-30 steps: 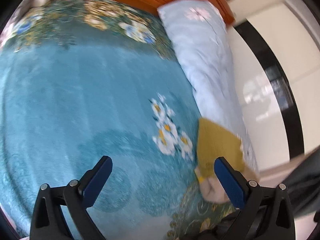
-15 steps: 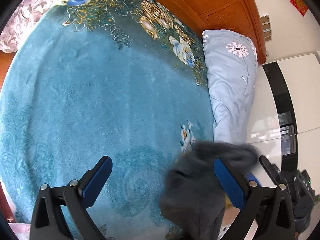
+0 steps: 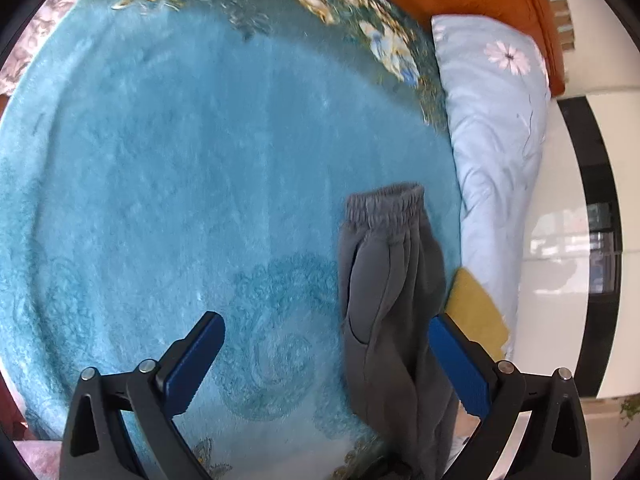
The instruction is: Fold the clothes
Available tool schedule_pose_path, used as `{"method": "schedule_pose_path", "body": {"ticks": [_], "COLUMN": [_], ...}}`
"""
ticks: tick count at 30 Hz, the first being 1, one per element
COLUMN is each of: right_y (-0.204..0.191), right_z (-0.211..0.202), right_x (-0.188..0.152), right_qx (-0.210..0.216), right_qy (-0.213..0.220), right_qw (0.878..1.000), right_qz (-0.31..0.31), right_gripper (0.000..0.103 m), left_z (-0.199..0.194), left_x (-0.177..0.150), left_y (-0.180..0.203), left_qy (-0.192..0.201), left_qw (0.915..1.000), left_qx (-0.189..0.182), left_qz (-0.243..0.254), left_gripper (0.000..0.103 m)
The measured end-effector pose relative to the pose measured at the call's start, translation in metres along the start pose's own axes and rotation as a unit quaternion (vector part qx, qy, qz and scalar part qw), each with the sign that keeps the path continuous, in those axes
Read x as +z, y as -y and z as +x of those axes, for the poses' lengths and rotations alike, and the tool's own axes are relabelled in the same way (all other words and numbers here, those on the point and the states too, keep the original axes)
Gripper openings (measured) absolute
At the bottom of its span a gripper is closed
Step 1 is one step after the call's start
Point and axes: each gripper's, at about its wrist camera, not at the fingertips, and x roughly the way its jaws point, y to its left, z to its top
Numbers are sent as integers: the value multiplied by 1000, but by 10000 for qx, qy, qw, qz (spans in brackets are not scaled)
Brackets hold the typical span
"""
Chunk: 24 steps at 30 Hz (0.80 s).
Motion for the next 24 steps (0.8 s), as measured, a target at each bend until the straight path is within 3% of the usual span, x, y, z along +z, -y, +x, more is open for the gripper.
{"method": "schedule_pose_path", "body": {"ticks": [2, 7, 9, 12, 16, 17, 18, 20, 24], "right_y": [47, 93, 95, 95, 95, 95, 97, 97, 91], "right_z": [-20, -48, -53, -52, -43, -41, -38, -28, -8], "right_x": [-31, -73, -77, -77, -69, -66, -63, -60, -61], "right_qx": [-153, -636, -948, -1264, -1420, -1445, -1461, -1442, -1585], "right_qy": [13, -12, -113, -227, -295, -292, -303, -349, -518], "right_qw": [9988, 9941, 9937, 9915, 9894, 9891, 9888, 9889, 9858], "right_qz": [471, 881, 595, 206, -15, -60, -98, -115, -205], "right_gripper": [69, 69, 69, 69, 69, 69, 69, 69, 69], "left_z": [9, 36, 46, 61, 74, 78, 82, 89, 79], "left_x": [0, -3, -5, -7, -3, -2, -2, -4, -5], "left_y": [8, 25, 35, 49, 55, 55, 54, 54, 59], "left_qy": [-95, -220, -230, -345, -445, -444, -510, -551, -365], "left_qw": [9997, 9976, 9953, 9913, 9916, 9916, 9911, 9900, 9898], "left_qx": [76, 224, 323, 369, 144, 130, 119, 127, -271], "left_qz": [215, 617, 880, 1216, 1204, 1210, 1225, 1289, 1351], "left_gripper": [103, 99, 82, 65, 59, 49, 28, 10, 7]}}
